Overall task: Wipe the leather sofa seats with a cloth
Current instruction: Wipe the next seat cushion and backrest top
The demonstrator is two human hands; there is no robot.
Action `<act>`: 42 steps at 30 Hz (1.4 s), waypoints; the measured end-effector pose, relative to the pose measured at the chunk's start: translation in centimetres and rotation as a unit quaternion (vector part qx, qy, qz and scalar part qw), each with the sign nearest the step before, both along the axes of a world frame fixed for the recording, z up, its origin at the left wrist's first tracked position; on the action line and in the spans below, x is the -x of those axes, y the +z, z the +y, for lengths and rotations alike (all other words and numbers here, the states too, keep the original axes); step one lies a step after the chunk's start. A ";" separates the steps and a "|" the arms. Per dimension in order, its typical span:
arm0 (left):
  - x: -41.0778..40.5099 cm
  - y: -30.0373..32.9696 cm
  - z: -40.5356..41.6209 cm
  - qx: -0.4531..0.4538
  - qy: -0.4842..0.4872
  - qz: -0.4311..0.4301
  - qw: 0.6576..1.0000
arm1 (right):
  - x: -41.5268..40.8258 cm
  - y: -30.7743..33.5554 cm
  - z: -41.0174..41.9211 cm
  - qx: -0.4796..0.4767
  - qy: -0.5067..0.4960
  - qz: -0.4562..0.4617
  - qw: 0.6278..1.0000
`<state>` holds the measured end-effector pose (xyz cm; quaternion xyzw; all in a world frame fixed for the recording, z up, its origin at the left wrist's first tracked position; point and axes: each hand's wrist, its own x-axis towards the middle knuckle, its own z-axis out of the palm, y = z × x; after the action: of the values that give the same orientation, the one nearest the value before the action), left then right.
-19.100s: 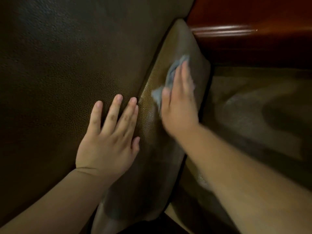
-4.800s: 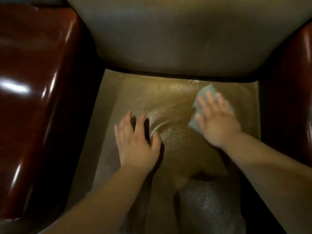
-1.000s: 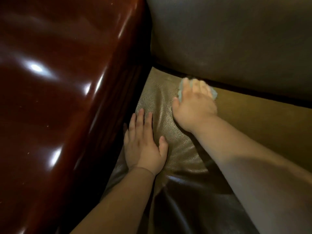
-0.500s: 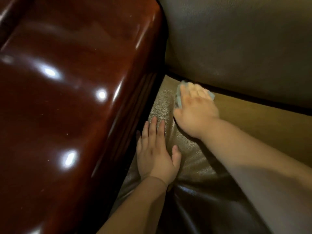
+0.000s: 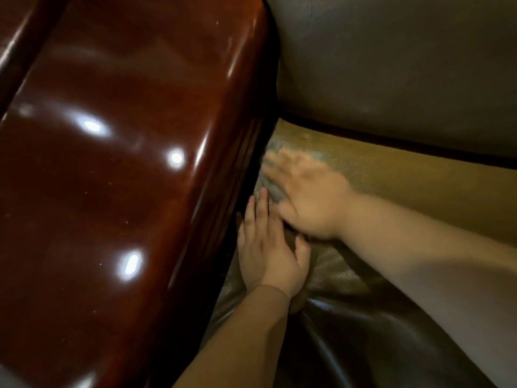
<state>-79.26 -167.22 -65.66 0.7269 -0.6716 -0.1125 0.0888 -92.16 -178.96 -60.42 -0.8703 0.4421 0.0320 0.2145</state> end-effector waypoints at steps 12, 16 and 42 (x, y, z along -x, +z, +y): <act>-0.3 1.4 0.4 -0.031 0.031 0.054 0.998 | -3.3 -0.3 -1.4 -0.024 -0.084 0.030 0.996; -1.3 5.2 2.5 -0.099 0.002 0.029 0.995 | 1.8 2.4 7.6 -0.006 0.031 0.019 0.999; -6.4 3.6 17.6 -0.032 0.108 0.026 0.993 | -7.7 1.7 14.0 0.059 -0.042 0.038 0.997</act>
<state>-72.86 -149.66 -62.10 0.7944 -0.5829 -0.1425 0.0945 -84.48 -164.96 -58.76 -0.8602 0.4875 0.0292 0.1470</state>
